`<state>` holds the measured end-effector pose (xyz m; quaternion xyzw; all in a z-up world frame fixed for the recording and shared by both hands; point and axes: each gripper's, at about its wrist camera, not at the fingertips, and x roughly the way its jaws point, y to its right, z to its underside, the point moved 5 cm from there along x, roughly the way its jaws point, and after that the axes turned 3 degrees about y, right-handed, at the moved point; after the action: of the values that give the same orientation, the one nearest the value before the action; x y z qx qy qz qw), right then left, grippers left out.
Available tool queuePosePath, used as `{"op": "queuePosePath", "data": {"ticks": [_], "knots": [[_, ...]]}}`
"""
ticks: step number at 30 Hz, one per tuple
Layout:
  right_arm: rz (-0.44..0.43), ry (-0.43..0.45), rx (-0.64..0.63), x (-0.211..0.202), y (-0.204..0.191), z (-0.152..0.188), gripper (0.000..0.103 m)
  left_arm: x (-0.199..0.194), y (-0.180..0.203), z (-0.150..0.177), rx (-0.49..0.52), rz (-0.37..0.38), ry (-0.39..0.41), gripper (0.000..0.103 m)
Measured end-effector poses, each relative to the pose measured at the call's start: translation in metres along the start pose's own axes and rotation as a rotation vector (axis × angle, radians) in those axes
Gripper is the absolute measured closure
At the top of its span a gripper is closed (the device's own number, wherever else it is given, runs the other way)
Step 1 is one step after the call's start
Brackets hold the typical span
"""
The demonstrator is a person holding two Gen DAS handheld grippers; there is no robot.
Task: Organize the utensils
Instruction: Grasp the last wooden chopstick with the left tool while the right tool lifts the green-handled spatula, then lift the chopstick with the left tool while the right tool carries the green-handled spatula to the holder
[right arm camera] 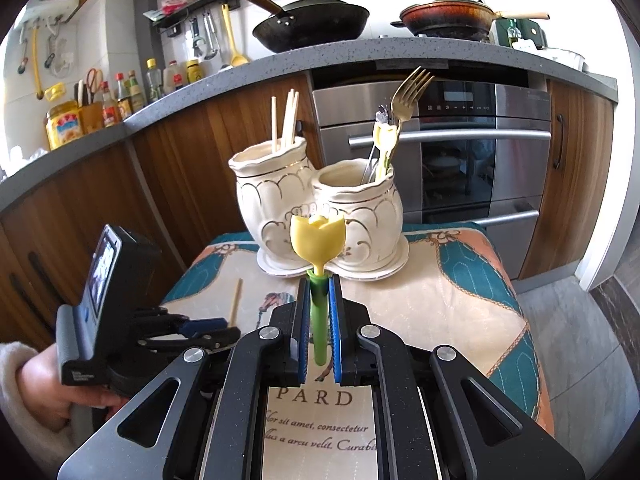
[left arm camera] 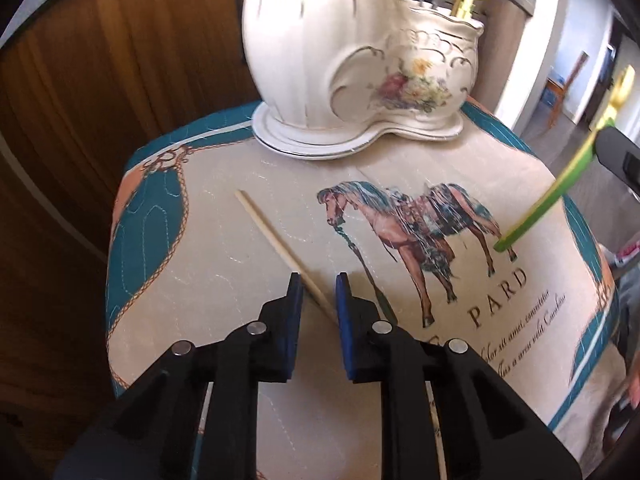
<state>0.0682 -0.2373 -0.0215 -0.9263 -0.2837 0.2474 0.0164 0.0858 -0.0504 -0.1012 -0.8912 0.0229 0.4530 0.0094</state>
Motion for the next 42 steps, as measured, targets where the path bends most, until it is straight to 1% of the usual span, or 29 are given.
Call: {"op": "queuePosePath", "data": {"ticks": [2, 8, 11, 12, 13, 14, 16, 18, 19, 23, 27, 32, 36, 38, 42], "knots": [[-0.003, 0.0, -0.002, 0.0, 0.0, 0.0, 0.093, -0.001, -0.003, 0.001, 0.036, 0.025, -0.015, 0.091], [-0.006, -0.002, -0.005, 0.0, -0.003, 0.001, 0.093, -0.016, -0.006, 0.015, 0.15, 0.056, -0.071, 0.097], [-0.01, -0.009, -0.011, 0.003, -0.006, 0.002, 0.093, -0.017, -0.007, 0.018, 0.154, 0.032, -0.077, 0.097], [-0.011, -0.011, -0.013, 0.004, -0.007, 0.002, 0.093, -0.017, -0.007, 0.019, 0.153, 0.03, -0.073, 0.097], [-0.012, -0.013, -0.015, 0.005, -0.008, 0.002, 0.093, -0.016, -0.007, 0.019, 0.149, 0.026, -0.07, 0.094], [-0.013, -0.017, -0.018, 0.006, -0.009, 0.003, 0.093, -0.016, -0.008, 0.018, 0.144, 0.017, -0.068, 0.09], [-0.014, -0.019, -0.021, 0.006, -0.011, 0.004, 0.093, -0.016, -0.009, 0.019, 0.132, 0.008, -0.057, 0.089], [-0.019, -0.013, -0.017, 0.006, -0.01, 0.003, 0.093, -0.016, -0.009, 0.019, 0.116, 0.015, -0.037, 0.091], [-0.022, -0.009, -0.013, 0.006, -0.01, 0.003, 0.093, -0.016, -0.009, 0.019, 0.114, 0.022, -0.029, 0.098], [-0.026, 0.014, -0.003, 0.003, -0.009, 0.0, 0.093, -0.019, -0.011, 0.02, 0.102, 0.05, 0.003, 0.098], [-0.023, 0.042, -0.009, 0.0, -0.01, -0.005, 0.093, -0.033, -0.015, 0.017, 0.105, 0.084, 0.05, 0.098], [0.005, 0.074, -0.013, 0.0, -0.011, -0.019, 0.093, -0.066, -0.016, 0.006, 0.122, 0.137, 0.149, 0.098], [0.019, 0.099, -0.016, 0.002, -0.012, -0.035, 0.093, -0.094, -0.015, -0.009, 0.134, 0.17, 0.269, 0.098], [0.022, 0.122, -0.017, 0.004, -0.013, -0.048, 0.093, -0.108, -0.014, -0.023, 0.127, 0.206, 0.361, 0.098], [0.039, 0.181, -0.031, 0.007, -0.013, -0.078, 0.093, -0.124, -0.016, -0.053, 0.1, 0.22, 0.513, 0.098]]}}
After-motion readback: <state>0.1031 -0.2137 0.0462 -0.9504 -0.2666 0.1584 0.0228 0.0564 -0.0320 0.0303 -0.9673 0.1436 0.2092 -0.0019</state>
